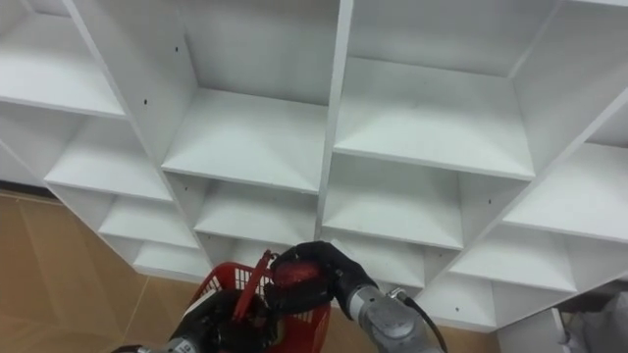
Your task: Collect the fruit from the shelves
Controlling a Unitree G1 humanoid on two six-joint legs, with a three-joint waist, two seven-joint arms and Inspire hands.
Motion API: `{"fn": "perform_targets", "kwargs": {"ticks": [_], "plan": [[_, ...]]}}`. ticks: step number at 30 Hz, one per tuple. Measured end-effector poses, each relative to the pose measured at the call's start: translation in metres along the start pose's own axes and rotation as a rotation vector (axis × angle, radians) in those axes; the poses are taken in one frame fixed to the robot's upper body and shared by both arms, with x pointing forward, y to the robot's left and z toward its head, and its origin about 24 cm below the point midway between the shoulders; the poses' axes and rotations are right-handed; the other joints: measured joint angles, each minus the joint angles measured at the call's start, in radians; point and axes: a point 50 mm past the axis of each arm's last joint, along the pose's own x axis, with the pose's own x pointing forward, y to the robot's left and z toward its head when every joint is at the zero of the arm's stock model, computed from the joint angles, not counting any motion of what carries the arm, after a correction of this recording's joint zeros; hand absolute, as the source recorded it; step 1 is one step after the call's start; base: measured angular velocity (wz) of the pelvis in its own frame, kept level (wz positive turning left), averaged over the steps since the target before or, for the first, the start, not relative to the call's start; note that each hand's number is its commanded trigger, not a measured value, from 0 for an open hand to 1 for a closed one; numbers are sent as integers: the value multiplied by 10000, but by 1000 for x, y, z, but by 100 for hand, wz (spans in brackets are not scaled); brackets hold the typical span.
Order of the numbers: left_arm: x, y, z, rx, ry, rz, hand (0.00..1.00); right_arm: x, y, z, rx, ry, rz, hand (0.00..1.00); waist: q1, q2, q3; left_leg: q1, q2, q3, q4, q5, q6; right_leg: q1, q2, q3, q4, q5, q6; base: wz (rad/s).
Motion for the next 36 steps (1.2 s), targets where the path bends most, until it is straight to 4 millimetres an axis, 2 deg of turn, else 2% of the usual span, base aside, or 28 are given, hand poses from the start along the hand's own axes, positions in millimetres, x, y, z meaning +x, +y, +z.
{"fn": "perform_targets", "kwargs": {"ticks": [6, 8, 9, 10, 11, 36], "plan": [[0, 0, 0, 1, -2, -19, 100, 0, 0, 0, -2, 0, 13, 100, 4, 11, 11, 1, -5, 2, -8, -1, 0, -5, -2, 1, -3, -1, 1, 0], [0, 0, 0, 16, -2, -20, 100, 0, 0, 0, -12, 1, 16, 62, 9, 10, 10, -2, -5, -6, -7, 0, -1, 0, -2, -22, -4, -1, 1, 0], [0, 0, 0, 21, -2, -22, 100, 0, 0, 0, -16, 2, 19, 18, 11, 10, 10, -4, -5, -10, -6, 0, -1, 2, -2, -42, -4, -1, 1, 0], [0, 0, 0, 21, -1, -25, 100, 0, 0, 0, -15, 0, 22, 2, 13, 10, 10, -8, -5, -15, -6, 0, -1, 8, -2, -72, -4, -1, 2, 4], [0, -1, 0, 12, -3, -29, 100, 0, 0, 0, -6, -2, 23, 0, 11, 9, 9, -3, -5, -20, -7, 0, -1, 10, -4, -77, -5, -2, 3, 0], [0, -1, -2, -10, 168, -211, 100, 0, 0, 1, -97, 9, 81, 0, -13, 12, -11, -12, -1, -39, 16, -1, 0, 9, -5, -26, 46, 2, -3, 0]]}}
